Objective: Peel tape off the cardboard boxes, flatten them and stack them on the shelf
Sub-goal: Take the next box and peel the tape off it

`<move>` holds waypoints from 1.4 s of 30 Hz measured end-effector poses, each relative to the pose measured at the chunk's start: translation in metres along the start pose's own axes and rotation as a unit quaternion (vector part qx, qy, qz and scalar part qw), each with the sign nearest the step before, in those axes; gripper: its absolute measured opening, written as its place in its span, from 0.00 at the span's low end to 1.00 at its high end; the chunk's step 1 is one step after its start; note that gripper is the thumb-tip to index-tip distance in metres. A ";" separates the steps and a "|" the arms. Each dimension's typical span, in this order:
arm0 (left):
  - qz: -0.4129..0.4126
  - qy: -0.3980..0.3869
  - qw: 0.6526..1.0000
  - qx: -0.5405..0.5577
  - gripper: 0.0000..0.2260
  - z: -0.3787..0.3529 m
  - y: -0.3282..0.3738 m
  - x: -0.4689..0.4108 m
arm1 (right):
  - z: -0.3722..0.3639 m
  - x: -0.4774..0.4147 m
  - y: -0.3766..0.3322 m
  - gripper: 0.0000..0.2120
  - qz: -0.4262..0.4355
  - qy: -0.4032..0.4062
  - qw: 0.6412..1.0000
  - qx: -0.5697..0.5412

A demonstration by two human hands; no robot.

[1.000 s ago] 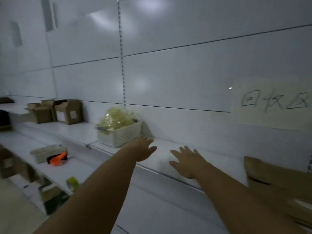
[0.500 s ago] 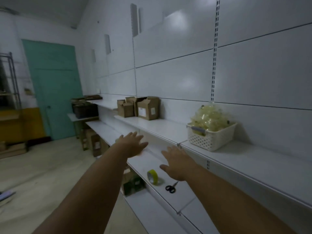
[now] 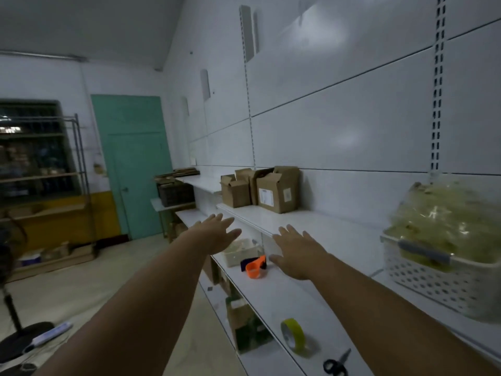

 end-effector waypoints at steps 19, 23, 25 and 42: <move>-0.121 -0.025 0.990 0.068 0.28 -0.092 -0.075 -0.264 | -0.056 -0.259 0.051 0.29 -0.071 -0.048 0.995 0.045; -0.178 -0.024 0.980 0.089 0.29 -0.113 -0.089 -0.325 | -0.056 -0.297 0.068 0.30 -0.123 -0.018 0.991 0.042; -0.190 -0.008 0.976 0.109 0.29 -0.123 -0.092 -0.355 | -0.064 -0.309 0.076 0.29 -0.140 0.008 0.990 0.012; -0.154 0.017 0.865 0.478 0.16 -0.182 -0.018 -0.529 | -0.105 -0.400 0.206 0.19 -0.303 0.342 0.791 -0.408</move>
Point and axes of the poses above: each hand's wrist, its own x-axis away from the middle knuckle, its own z-axis out of the back of the hand, y = z × x, the point moved 2 cm from there along -x, towards the middle knuckle, and after that the axes turned 14 degrees about -x, right-handed, at the moved point
